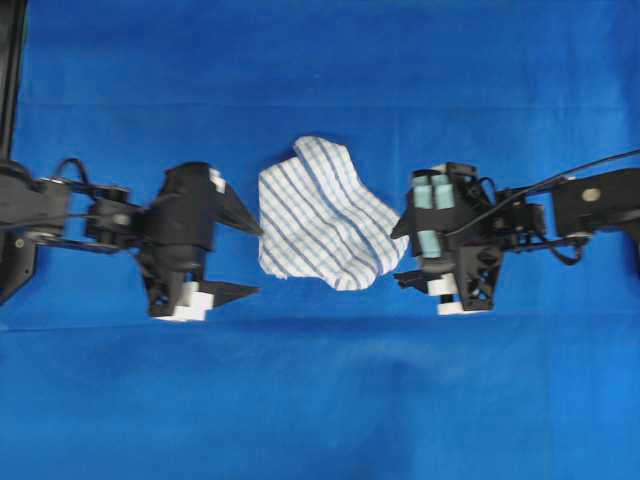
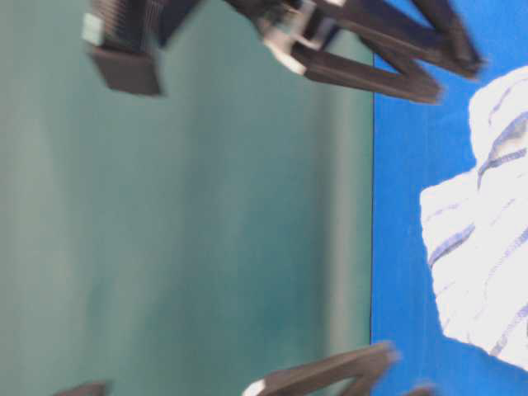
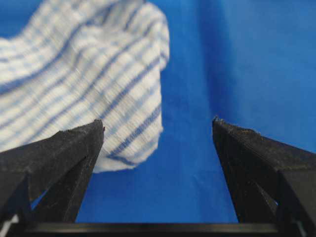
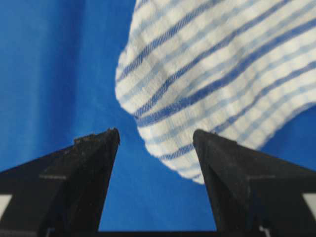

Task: Lift the towel with both arms.
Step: 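Move both grippers inward and grasp opposite edges of the striped towel, then lift the towel upward with both grippers, holding it between them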

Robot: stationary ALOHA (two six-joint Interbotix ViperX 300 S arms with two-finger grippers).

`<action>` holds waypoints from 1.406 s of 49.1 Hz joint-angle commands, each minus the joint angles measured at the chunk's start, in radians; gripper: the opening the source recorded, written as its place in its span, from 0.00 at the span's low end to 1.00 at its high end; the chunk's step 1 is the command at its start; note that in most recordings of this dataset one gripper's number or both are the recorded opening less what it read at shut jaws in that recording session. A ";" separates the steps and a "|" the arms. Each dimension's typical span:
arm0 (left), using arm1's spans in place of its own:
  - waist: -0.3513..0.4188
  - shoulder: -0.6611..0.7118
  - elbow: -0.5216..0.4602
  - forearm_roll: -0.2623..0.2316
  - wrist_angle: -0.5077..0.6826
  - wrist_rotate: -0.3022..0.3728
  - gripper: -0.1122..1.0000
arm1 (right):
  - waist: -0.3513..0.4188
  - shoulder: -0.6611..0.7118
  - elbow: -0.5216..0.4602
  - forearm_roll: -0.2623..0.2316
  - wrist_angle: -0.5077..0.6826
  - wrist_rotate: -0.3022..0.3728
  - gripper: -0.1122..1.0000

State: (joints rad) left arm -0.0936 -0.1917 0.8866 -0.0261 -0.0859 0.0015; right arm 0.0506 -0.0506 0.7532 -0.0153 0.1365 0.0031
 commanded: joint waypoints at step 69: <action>0.026 0.253 -0.087 -0.002 -0.021 -0.003 0.12 | -0.032 0.167 -0.046 0.002 -0.144 0.006 0.17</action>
State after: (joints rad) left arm -0.0706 0.0874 0.8145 -0.0261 -0.1150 0.0000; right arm 0.0184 0.1534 0.7256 -0.0138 -0.0031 0.0092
